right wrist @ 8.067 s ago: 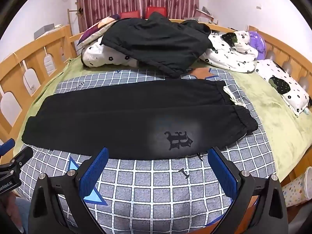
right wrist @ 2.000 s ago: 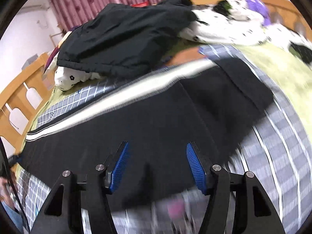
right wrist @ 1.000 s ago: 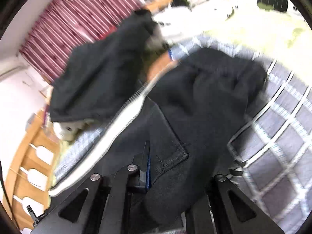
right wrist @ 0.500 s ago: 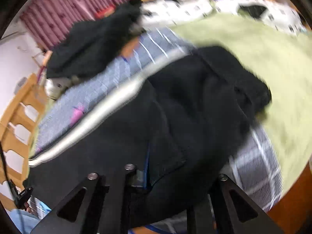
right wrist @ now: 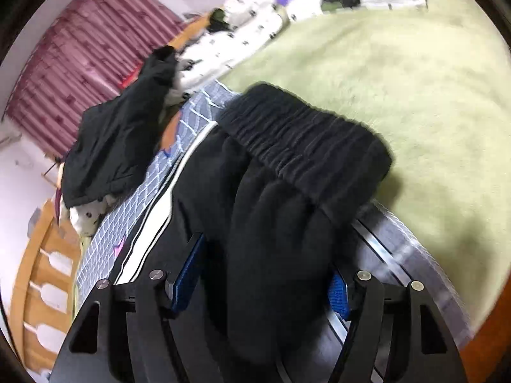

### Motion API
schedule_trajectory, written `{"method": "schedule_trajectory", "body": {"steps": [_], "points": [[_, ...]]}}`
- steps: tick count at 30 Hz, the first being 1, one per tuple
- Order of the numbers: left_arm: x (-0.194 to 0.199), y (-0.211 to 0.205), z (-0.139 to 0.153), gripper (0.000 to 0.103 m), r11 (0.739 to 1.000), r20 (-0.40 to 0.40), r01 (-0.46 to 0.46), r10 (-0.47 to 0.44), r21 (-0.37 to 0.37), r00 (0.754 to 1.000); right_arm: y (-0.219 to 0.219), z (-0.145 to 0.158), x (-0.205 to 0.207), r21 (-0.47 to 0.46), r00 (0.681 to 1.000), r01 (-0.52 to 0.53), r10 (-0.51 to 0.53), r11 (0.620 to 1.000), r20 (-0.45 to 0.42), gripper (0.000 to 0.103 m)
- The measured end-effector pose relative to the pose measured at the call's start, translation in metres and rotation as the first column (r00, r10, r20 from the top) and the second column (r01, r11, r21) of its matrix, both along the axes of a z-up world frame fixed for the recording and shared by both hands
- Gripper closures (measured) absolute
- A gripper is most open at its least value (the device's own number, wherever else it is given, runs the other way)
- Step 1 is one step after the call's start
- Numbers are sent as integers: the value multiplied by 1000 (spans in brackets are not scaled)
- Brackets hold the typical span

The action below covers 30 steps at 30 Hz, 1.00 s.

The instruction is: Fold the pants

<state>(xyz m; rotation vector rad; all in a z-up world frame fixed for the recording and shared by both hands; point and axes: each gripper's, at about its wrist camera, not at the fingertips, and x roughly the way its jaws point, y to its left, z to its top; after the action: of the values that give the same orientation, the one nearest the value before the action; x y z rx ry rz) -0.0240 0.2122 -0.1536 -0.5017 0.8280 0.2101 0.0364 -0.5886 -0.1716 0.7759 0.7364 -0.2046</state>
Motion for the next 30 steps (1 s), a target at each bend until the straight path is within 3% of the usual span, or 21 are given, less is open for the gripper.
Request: {"method": "schedule_trajectory", "body": {"steps": [2,4,6,7,9,11,14,16,19,20,21,24,26,30], "points": [[-3,5,1,29,1000,16,-18,19,-11,1000,4,6,11,-86,999,31,-33,996,-22,66],[-3,10,-1,29,999,15,-35,35,-24,999,0,27,14,-162,999,-13,19,987,37,75],[0,17,-4,29,997,15,-62,63,-45,998,-5,51,12,-181,990,-30,54,983,130,75],[1,22,-5,29,995,20,-79,80,-61,997,-8,54,11,-186,989,-30,56,982,134,75],[8,32,-10,29,990,31,-107,110,-89,993,-6,52,16,-213,994,-24,46,977,98,75],[19,39,-13,29,989,25,-122,125,-78,992,-1,36,20,-252,998,-53,57,966,5,73],[40,50,-15,32,990,-7,-138,138,-30,990,-5,13,10,-197,995,-66,50,978,-84,61],[50,56,-15,39,989,-20,-151,150,-14,988,-10,9,-12,-192,995,-42,24,980,-99,59],[62,60,-15,67,990,-45,-139,140,32,989,-4,24,-41,-247,993,-35,6,968,-118,57],[64,61,-12,80,992,-42,-120,122,51,992,-1,30,-46,-261,992,-38,6,965,-125,57],[63,64,-7,85,995,-18,-95,96,40,995,5,39,-53,-284,991,-40,3,958,-131,57],[51,72,6,85,995,62,-97,95,27,993,22,62,-59,-339,992,-48,6,940,-122,57],[53,71,0,84,994,11,-100,100,46,995,38,78,-55,-367,994,-66,30,928,-103,57],[42,58,-1,54,990,-79,-56,67,130,995,73,104,-29,-379,990,-139,125,915,-61,52]]}}
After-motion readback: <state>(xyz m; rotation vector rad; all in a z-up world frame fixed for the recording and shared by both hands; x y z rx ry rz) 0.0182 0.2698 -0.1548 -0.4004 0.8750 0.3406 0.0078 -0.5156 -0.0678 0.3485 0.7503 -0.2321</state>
